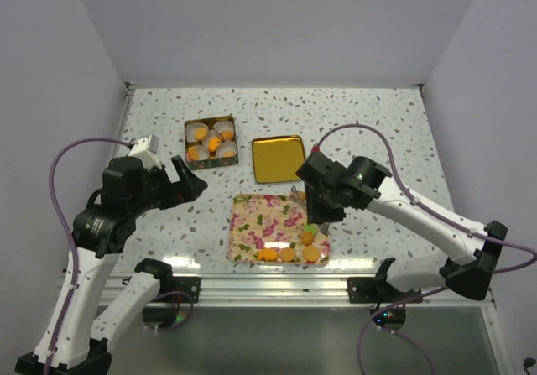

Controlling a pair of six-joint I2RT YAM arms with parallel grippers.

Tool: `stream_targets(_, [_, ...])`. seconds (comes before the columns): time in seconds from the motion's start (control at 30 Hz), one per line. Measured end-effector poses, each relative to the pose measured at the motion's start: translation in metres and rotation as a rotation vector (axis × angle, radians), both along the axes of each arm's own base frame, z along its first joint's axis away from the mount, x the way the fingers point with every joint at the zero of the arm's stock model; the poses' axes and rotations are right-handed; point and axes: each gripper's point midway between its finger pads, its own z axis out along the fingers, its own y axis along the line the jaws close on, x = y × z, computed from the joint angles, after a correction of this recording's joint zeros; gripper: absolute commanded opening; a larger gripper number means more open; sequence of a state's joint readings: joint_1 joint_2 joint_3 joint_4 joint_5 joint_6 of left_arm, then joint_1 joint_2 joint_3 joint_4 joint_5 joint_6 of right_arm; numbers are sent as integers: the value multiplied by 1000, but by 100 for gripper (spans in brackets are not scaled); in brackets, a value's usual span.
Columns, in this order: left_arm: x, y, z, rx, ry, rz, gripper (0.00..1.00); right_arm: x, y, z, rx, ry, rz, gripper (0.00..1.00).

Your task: Pack the cookies

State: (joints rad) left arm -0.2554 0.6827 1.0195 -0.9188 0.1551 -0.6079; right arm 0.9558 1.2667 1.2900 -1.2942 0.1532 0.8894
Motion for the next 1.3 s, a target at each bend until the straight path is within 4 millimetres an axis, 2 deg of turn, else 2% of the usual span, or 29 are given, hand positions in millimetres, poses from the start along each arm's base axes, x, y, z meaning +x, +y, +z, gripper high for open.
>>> stream_targets(0.17, [2,1,3,7,0,8,100,32,38,32,53,-76,48,36])
stream_targets(0.33, [4,3,12,10,-19,18,100,60,75,39,50,-94,101,36])
stream_targets(0.57, [6,7,18,19,-36,38,100,117,151,55,88,-168,187,37])
stream_targets(0.7, [7,10,21,32,-45,50,100,142,182,63,133,-210,217,36])
stream_targets(0.8, [7,14,26,48,-56,62,100,155,191,56,153,-193,219,36])
stream_targets(1.03, [5,22,34,71,-76,91,100,179,192,20,137,-120,195,36])
stream_targets(1.17, [3,27,33,87,-75,111,100,184,194,5,131,-93,199,36])
stream_targets(1.3, [-3,31,32,97,-71,124,100,186,195,1,131,-89,204,36])
